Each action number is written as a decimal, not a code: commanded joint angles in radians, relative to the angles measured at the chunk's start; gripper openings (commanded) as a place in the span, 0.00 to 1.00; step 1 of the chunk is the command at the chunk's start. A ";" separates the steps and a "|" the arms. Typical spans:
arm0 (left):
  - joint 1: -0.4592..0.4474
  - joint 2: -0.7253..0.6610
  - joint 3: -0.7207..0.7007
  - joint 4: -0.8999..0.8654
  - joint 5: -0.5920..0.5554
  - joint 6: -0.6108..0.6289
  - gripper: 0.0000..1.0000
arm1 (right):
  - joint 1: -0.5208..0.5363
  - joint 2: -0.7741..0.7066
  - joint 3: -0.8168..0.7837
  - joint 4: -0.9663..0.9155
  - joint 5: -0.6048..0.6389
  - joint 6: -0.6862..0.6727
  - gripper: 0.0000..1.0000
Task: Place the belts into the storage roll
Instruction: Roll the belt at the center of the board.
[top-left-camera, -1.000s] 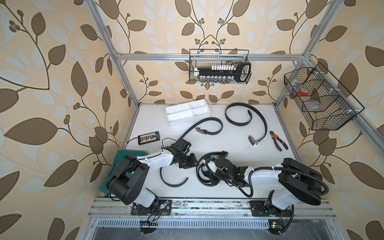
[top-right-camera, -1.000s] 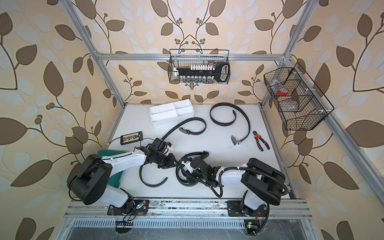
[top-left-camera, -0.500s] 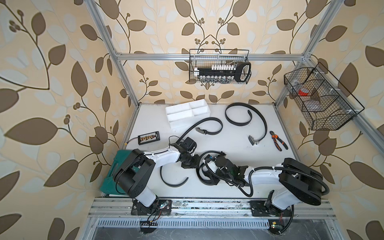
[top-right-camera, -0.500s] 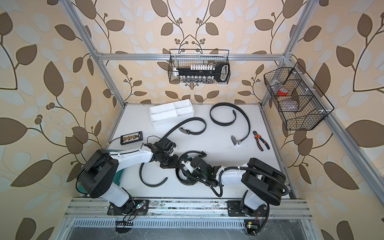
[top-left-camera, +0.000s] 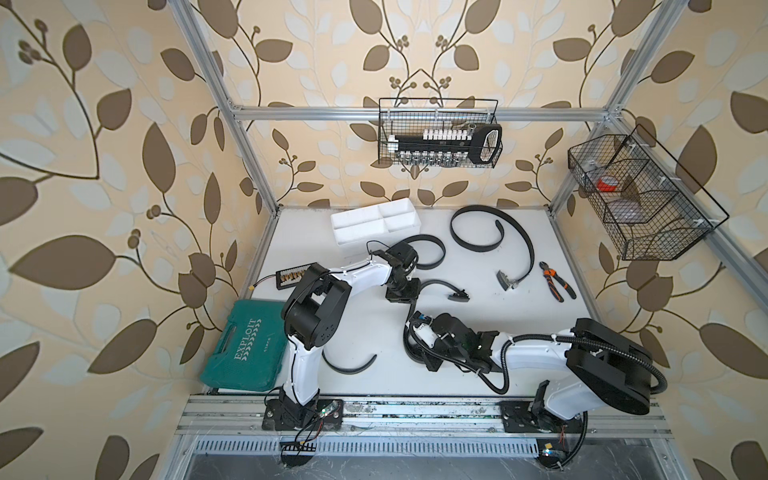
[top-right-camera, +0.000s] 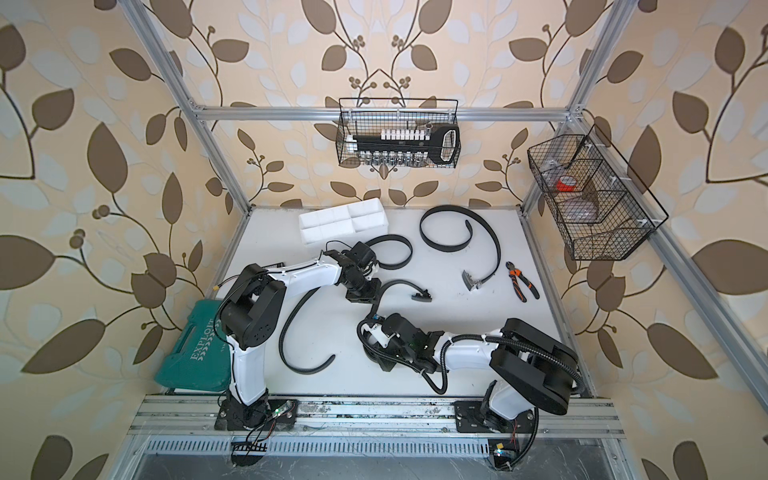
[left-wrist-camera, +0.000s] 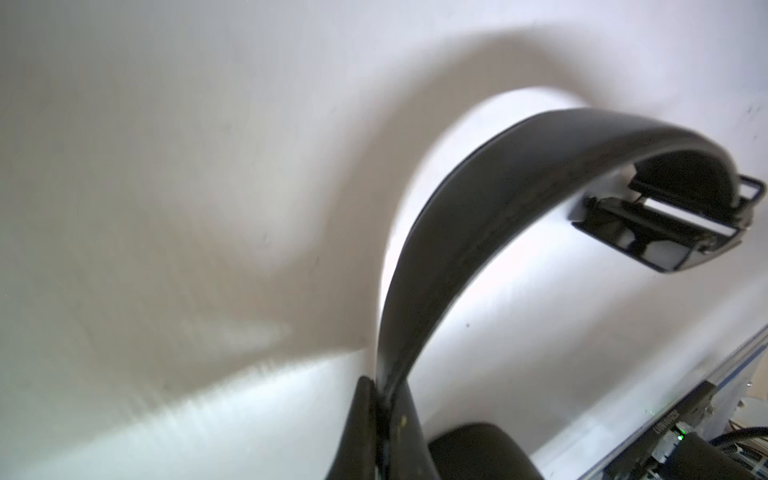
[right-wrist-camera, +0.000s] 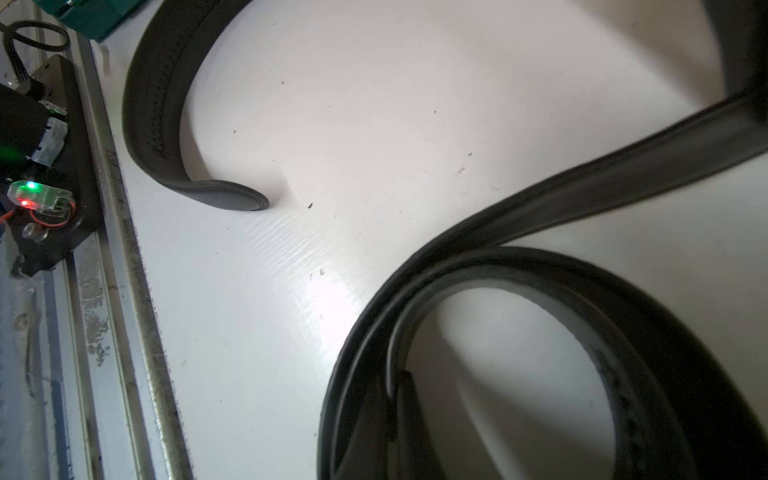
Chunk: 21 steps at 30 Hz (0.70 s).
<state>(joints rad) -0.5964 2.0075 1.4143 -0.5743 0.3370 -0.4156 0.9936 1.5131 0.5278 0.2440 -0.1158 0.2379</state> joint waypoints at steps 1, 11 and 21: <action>-0.002 0.044 0.113 -0.028 0.046 0.042 0.00 | 0.024 0.035 0.007 -0.072 -0.046 -0.020 0.00; -0.003 0.166 0.321 -0.099 0.106 0.064 0.00 | 0.068 0.068 0.069 -0.055 -0.046 -0.047 0.00; -0.023 0.202 0.331 -0.092 0.178 0.068 0.00 | 0.085 0.099 -0.063 0.195 0.039 -0.007 0.00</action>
<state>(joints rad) -0.6037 2.2211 1.7451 -0.7185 0.4656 -0.3645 1.0561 1.5700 0.5251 0.3710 -0.0902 0.2199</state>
